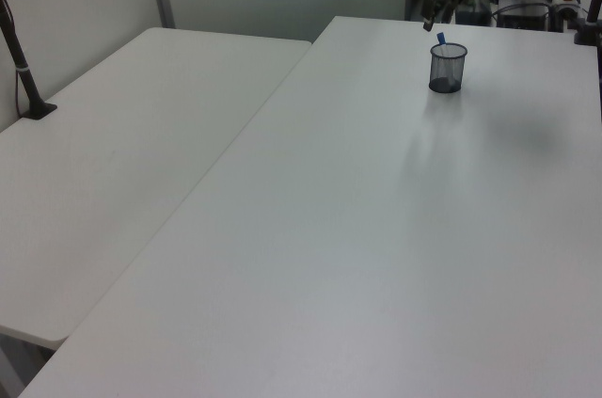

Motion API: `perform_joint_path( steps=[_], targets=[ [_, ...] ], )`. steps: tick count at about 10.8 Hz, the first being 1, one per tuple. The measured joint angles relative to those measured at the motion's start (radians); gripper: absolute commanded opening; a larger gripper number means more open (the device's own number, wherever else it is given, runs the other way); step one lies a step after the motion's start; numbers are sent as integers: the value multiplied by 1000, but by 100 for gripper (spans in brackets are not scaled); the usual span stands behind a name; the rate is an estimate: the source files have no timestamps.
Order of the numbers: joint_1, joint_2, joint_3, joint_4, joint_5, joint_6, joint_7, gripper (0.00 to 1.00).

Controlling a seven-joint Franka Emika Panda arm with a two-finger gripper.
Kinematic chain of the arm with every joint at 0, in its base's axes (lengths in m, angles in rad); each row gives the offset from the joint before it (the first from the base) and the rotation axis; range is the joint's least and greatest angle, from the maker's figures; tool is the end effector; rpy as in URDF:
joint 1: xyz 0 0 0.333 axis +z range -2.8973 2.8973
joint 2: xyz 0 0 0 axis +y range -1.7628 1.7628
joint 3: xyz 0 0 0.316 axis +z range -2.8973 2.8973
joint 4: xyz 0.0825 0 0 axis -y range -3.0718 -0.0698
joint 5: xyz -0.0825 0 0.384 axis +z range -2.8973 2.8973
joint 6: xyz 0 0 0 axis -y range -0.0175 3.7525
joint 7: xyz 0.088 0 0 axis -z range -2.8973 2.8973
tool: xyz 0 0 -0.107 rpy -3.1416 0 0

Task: Remove the marker
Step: 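Lower the gripper and close it on the blue-capped marker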

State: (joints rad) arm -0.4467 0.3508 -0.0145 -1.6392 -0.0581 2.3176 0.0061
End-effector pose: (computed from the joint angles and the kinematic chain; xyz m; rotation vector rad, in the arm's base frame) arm 0.6163 -0.3062 0.4475 2.9109 -0.6405 0.4617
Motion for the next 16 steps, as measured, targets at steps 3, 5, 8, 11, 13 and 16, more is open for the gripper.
perform_joint_path(
  steps=[3, 5, 8, 11, 13, 16],
  targets=[
    [-6, 27, 0, 0, 0, 19, -13, 55],
    [-7, 41, 0, 0, -1, 48, -19, 53],
    [-18, 51, -1, 2, -29, 70, -35, 58],
    [-24, 57, -2, 2, -30, 70, -41, 68],
    [-24, 53, -2, 8, -30, 70, -41, 60],
    [-24, 53, -3, 1, -30, 70, -64, 50]
  ],
)
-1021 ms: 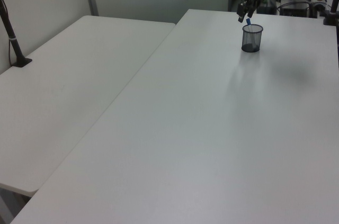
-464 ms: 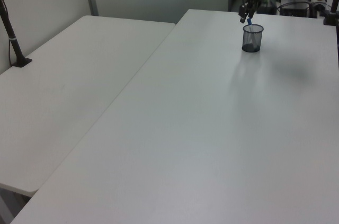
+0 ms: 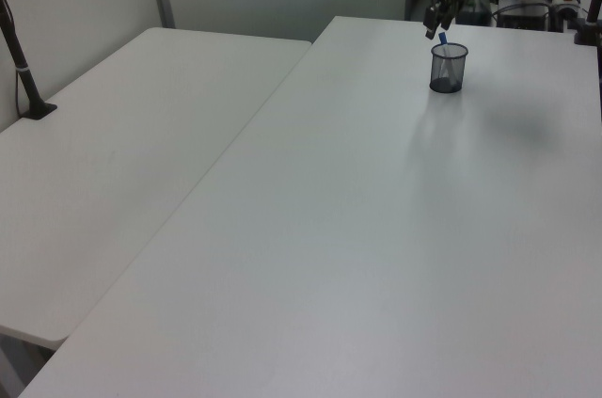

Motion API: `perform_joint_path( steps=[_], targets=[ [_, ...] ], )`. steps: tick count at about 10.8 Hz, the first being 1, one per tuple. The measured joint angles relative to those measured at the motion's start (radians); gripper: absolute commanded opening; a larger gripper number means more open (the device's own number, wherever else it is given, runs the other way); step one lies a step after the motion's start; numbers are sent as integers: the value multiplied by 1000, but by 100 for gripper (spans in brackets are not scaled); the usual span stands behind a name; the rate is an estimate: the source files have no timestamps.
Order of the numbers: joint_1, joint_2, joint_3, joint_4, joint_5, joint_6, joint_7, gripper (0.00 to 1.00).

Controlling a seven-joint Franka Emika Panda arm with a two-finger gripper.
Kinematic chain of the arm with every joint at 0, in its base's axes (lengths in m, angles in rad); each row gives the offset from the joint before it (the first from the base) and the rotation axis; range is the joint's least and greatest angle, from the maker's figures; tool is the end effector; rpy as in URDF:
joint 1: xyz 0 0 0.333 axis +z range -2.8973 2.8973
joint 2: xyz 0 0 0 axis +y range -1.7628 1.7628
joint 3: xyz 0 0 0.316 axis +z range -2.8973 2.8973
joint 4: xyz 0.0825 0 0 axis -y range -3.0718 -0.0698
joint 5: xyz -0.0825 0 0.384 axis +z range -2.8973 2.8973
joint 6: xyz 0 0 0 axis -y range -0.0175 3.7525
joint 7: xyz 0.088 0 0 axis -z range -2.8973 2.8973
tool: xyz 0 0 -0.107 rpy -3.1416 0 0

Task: Remove the marker
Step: 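Lower the gripper and close it on the blue-capped marker, then lift the marker up out of the pen cup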

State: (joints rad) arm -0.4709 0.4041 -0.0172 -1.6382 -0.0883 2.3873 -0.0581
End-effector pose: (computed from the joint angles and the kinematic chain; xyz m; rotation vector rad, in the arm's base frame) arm 0.6175 -0.3270 0.4193 2.8876 -0.5458 0.4618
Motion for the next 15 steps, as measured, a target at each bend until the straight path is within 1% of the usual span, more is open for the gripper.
perform_joint_path(
  steps=[1, 2, 3, 4, 5, 6, 10, 12, 13, 15],
  targets=[
    [0, 2, -2, -5, 0, 0, -16, 50],
    [0, 3, -4, -10, 0, 0, -29, 40],
    [-1, 3, -7, -14, 0, 0, -38, 25],
    [-2, 3, -9, -15, 0, 0, -46, 13],
    [-4, 3, -10, -16, 0, 0, -51, 5],
    [-7, 3, -10, -16, 0, 0, -54, 0],
    [-9, 0, -10, -12, -1, 0, -55, 0],
    [-10, -17, -10, -6, 3, 0, -55, 0],
    [-10, -32, -10, -3, 13, 0, -55, 0],
    [-9, -73, -7, 5, 55, -4, -55, 0]
  ],
)
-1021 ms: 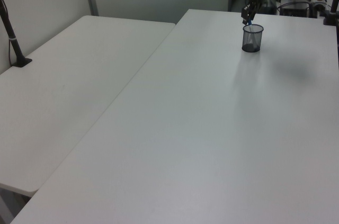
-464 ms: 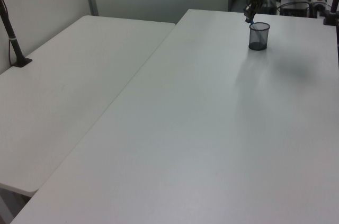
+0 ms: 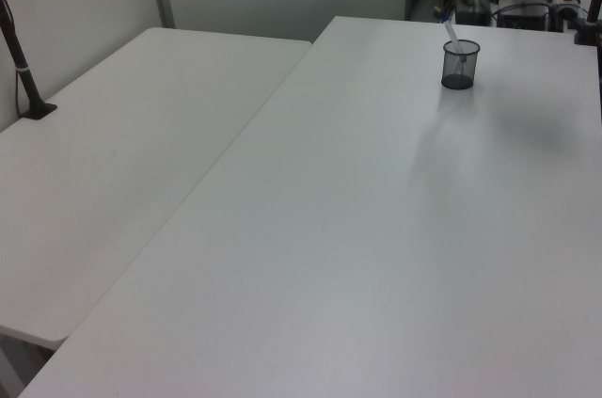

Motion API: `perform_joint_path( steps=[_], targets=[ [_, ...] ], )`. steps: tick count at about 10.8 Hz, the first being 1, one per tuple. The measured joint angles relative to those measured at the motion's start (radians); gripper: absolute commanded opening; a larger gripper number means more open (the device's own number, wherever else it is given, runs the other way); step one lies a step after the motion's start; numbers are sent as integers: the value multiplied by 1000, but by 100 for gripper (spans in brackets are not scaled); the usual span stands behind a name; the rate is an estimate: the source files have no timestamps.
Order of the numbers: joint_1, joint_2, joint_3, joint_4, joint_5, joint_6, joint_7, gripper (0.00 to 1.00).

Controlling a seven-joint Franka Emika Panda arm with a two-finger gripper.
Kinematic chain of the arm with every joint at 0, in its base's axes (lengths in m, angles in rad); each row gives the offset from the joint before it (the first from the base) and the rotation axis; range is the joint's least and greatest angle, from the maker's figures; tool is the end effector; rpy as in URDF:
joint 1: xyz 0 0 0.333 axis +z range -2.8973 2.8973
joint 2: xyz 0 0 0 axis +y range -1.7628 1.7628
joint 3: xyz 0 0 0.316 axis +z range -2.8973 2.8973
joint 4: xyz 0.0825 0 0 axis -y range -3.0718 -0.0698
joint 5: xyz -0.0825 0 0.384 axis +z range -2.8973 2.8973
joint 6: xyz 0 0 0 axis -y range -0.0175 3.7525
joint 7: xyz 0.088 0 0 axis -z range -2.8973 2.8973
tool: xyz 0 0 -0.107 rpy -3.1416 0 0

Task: Remove the marker
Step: 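Lift the marker up out of the pen cup, then lower the marker beside the pen cup and open the gripper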

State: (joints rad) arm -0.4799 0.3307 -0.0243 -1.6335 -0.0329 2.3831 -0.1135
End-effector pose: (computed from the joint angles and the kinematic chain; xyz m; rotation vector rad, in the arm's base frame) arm 0.6057 -0.3323 0.4722 2.8762 -0.5362 0.5769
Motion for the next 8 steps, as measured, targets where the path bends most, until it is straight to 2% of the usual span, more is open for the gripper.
perform_joint_path(
  steps=[3, 5, 8],
  targets=[
    [34, -57, 29, 60, 27, -109, 0, 1],
    [104, -72, 39, 110, 28, -201, 0, 0],
    [230, -70, 49, 114, 28, -344, 1, 1]
  ],
)
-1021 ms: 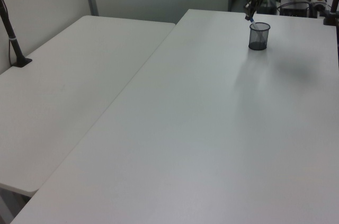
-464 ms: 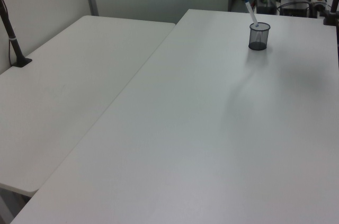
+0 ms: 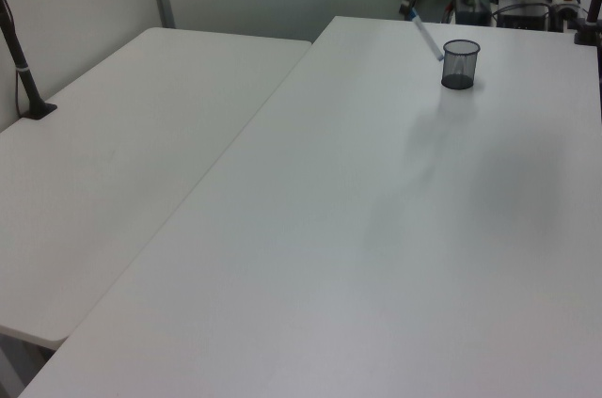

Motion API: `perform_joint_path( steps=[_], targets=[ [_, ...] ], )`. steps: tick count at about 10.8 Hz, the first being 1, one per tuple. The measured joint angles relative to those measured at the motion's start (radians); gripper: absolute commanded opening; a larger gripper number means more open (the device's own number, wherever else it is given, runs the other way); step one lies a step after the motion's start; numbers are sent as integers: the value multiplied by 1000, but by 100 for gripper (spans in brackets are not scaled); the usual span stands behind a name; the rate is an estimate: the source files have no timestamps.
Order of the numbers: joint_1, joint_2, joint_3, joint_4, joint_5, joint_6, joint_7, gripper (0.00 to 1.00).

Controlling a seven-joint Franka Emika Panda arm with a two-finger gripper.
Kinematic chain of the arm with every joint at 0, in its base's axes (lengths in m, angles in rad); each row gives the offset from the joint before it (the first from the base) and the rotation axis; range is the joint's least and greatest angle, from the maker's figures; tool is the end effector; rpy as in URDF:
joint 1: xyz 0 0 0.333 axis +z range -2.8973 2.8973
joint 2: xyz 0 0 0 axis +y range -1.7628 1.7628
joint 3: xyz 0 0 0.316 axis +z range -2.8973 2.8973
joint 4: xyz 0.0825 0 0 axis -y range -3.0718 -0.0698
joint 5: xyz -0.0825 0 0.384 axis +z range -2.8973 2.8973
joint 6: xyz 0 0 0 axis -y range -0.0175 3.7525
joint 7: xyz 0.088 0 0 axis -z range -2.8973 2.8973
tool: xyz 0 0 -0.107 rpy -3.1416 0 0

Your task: Remove the marker

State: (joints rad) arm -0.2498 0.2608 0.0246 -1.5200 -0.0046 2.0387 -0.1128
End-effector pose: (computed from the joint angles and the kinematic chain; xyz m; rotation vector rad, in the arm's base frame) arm 0.6490 -0.1508 0.5367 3.0702 -0.1729 0.3937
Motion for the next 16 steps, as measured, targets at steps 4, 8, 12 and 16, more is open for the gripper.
perform_joint_path(
  steps=[4, 8, 12, 16],
  targets=[
    [84, 30, 0, -47, -49, -143, -1, 1],
    [87, 158, -2, -83, -129, -109, -2, 49],
    [105, 170, -1, -82, -131, -101, -2, 100],
    [157, 129, -1, -61, -131, -101, 49, 100]
  ],
)
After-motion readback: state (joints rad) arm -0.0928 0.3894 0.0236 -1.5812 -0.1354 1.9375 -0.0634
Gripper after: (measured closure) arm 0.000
